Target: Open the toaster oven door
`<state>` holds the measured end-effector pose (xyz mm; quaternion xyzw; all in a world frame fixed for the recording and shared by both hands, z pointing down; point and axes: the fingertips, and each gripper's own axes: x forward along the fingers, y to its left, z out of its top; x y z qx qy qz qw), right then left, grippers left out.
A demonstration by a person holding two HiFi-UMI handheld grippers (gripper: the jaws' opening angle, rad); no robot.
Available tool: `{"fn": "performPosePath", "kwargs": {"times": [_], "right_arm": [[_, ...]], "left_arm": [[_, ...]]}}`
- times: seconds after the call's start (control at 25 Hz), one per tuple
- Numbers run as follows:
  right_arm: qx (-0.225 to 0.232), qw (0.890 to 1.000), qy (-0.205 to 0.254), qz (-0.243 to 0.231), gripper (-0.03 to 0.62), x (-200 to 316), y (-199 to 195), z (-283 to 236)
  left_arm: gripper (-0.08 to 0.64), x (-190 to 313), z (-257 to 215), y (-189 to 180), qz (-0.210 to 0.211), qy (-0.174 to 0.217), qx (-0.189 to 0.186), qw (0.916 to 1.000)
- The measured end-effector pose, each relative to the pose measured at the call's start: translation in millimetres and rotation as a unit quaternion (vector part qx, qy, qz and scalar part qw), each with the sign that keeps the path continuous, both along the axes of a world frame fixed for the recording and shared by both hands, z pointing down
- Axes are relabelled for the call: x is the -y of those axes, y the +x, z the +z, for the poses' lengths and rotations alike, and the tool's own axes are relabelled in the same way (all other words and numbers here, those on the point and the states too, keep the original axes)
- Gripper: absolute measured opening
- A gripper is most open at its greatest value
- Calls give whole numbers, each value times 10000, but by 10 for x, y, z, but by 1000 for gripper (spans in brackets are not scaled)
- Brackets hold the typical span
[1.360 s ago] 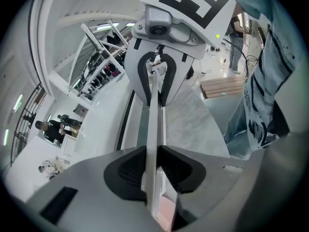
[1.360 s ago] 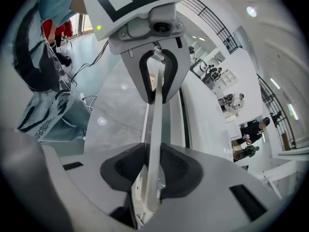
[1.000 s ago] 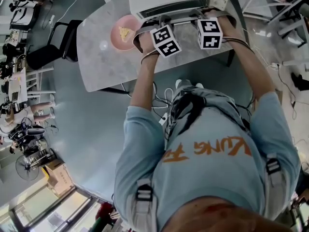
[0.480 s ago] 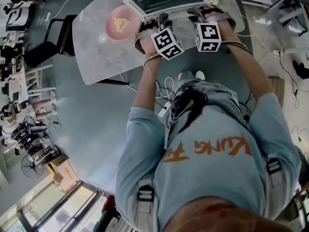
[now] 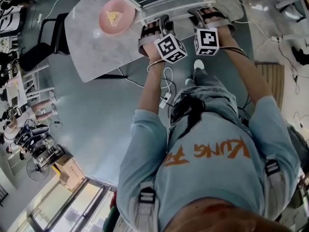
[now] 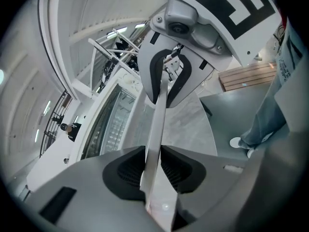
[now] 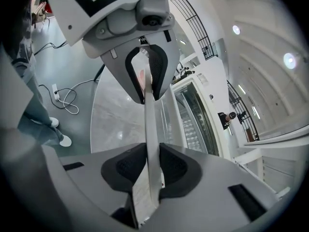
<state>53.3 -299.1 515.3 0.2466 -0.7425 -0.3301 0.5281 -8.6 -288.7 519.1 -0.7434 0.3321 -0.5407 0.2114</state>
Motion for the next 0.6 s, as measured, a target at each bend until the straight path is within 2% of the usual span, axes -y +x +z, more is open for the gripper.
{"fn": "performPosePath", "kwargs": {"times": [0.2,0.44,0.6], "right_arm": [[88,9997,84,227,83,-95,-29,196],[66,9987,432,256,72,-185,15,320],[110,9968,754,260,70,-206,15,405]], "left_arm": [[92,-123,204,-26,73,-50,-5,10000],[94,-176,267,-7,-69,171,-36,9998],[98,-238,395,10,5,230,-76,9997]]}}
